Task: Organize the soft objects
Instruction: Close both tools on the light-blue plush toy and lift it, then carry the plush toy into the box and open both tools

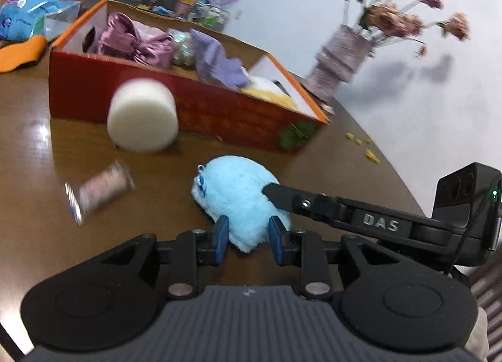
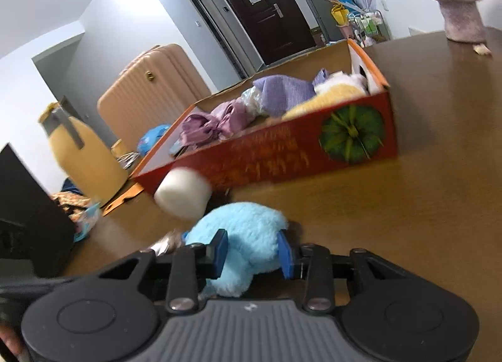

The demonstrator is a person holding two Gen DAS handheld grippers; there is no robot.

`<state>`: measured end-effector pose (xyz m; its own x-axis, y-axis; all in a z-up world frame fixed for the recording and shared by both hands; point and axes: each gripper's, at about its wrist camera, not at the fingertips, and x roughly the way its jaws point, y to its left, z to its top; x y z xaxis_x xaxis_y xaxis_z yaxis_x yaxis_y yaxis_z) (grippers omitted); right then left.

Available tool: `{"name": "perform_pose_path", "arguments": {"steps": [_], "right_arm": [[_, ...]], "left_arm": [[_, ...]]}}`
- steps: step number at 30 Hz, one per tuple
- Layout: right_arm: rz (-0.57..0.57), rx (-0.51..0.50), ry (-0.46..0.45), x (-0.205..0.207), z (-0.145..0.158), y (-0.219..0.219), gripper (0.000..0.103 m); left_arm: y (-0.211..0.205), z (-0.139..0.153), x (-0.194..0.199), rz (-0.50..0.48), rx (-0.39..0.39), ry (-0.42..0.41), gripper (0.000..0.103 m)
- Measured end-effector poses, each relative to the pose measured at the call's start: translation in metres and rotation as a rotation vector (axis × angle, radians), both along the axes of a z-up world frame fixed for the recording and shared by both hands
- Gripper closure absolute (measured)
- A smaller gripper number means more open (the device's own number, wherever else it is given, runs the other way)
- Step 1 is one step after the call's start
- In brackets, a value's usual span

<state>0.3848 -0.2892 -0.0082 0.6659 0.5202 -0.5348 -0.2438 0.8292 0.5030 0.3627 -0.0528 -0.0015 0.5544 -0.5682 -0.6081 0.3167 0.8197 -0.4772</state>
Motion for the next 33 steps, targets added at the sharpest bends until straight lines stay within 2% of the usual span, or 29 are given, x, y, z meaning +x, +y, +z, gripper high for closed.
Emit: {"name": "perform_pose_path", "arguments": {"steps": [6,9,11,15,20,29,33], "right_arm": [[0.058,0.014,0.051,-0.072,-0.002,-0.007,0.070],[0.086,0.038,0.026,-0.101,0.010,-0.015,0.070],[0.078,0.044,-0.015,-0.112,0.017,-0.021,0.070],[0.007,0.017,-0.024,-0.112,0.013,-0.028,0.065],[-0.008,0.031,-0.017,-0.110,0.004,-0.026,0.062],[-0.022,0.022,0.006,-0.107,-0.006,-0.016,0.062],[-0.029,0.072,0.035,-0.100,-0.013,-0.015,0.060]], "left_arm": [[0.006,-0.002,-0.049,-0.019,-0.023,0.018,0.071],[0.012,0.003,-0.067,-0.034,-0.038,0.015,0.070],[0.014,0.006,-0.075,-0.017,-0.014,0.005,0.069],[0.012,0.010,-0.083,0.028,0.006,-0.015,0.068],[0.004,0.007,-0.085,0.042,0.030,-0.015,0.067],[0.004,0.003,-0.078,0.034,0.014,0.004,0.067],[0.003,0.000,-0.070,0.024,-0.003,0.015,0.073]]}}
